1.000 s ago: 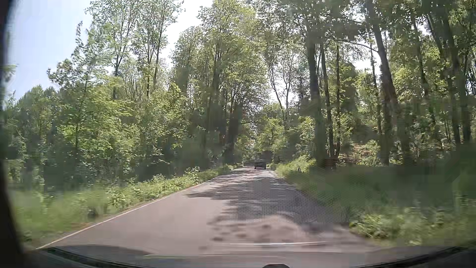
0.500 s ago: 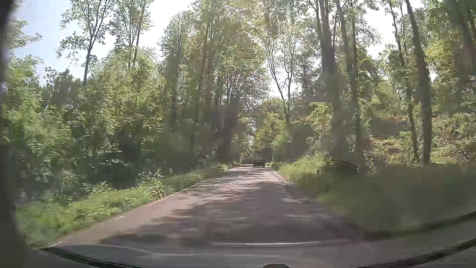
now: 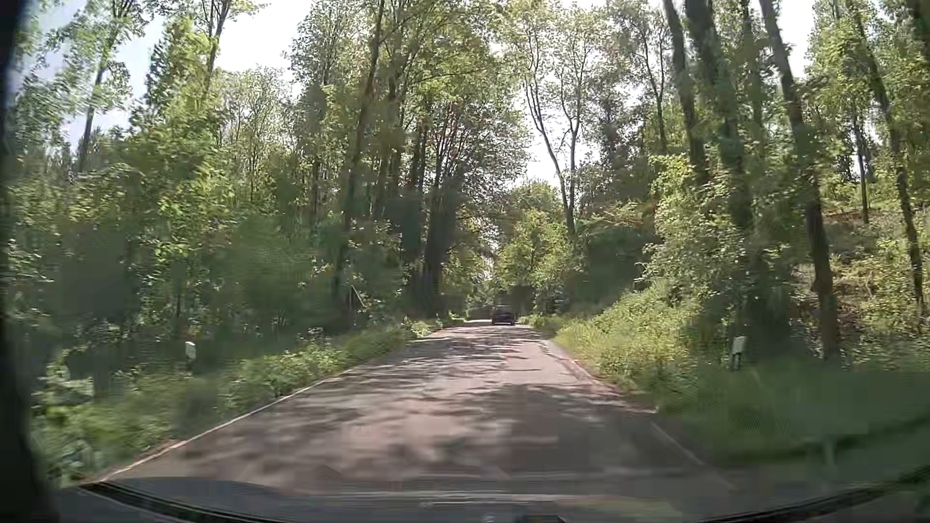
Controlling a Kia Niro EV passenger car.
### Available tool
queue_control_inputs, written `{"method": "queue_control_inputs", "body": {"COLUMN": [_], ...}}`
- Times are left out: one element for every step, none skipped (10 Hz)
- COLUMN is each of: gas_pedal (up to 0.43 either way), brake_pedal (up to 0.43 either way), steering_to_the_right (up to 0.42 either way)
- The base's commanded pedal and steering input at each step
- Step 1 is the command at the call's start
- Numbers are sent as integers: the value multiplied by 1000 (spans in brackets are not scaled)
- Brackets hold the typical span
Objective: Follow the waypoints while adhering to traffic rules and regulations
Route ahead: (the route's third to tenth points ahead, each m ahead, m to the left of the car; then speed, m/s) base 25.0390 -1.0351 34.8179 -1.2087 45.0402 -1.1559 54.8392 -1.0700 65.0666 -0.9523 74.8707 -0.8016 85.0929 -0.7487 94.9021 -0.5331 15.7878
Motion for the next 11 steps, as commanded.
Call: {"method": "queue_control_inputs", "body": {"gas_pedal": [409,409,398,390,370,370,370,358,358,350,350], "brake_pedal": [0,0,0,0,0,0,0,0,0,0,0], "steering_to_the_right": [1,1,1,1,1,1,1,1,1,1,1]}}
